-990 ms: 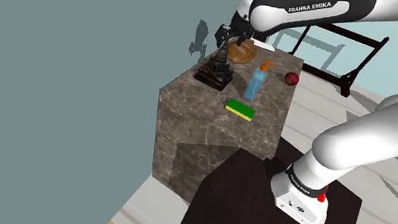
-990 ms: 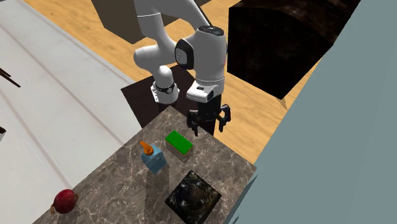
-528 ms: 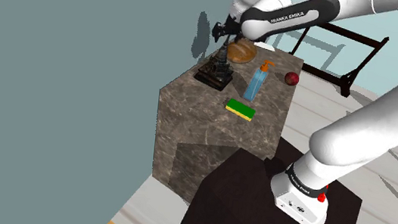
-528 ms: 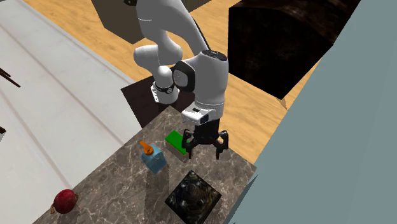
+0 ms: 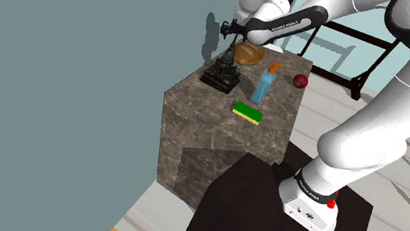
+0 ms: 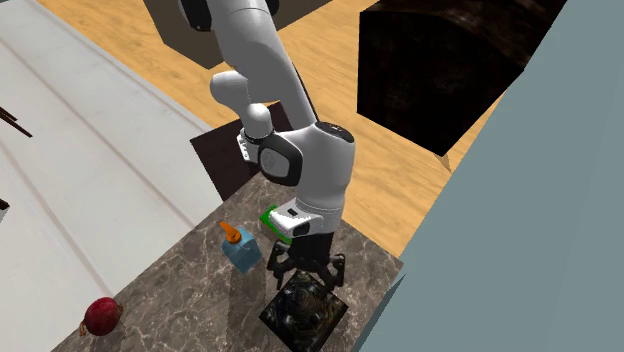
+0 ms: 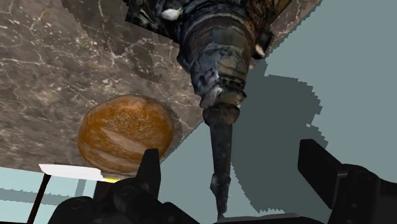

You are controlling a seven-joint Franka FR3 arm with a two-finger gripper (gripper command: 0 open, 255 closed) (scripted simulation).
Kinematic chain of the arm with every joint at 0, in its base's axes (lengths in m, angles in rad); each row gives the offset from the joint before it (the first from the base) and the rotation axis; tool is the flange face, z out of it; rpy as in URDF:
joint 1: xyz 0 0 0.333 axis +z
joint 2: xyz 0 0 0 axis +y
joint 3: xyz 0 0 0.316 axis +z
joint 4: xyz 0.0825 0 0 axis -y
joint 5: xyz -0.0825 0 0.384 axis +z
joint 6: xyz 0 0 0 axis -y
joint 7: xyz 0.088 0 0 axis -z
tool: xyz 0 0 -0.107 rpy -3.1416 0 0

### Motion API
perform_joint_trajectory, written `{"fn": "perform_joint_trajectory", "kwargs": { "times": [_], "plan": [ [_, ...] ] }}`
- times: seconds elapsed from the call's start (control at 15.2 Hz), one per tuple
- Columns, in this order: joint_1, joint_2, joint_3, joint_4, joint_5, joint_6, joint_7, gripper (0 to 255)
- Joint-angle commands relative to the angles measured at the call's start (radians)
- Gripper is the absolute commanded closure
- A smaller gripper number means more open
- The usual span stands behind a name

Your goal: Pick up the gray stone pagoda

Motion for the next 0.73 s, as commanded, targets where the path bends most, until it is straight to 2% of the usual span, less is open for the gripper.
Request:
{"fn": "perform_joint_trajectory", "kwargs": {
  "times": [0.0,0.46,0.53,0.66],
  "plan": [
    [0.0,0.022,-0.007,0.007,-0.036,0.01,0.04,0],
    [0.006,0.061,-0.02,-0.012,-0.112,0.05,0.116,0],
    [0.005,0.059,-0.02,-0.013,-0.11,0.05,0.114,255],
    [0.005,0.059,-0.02,-0.013,-0.11,0.05,0.114,255]
  ]
}}
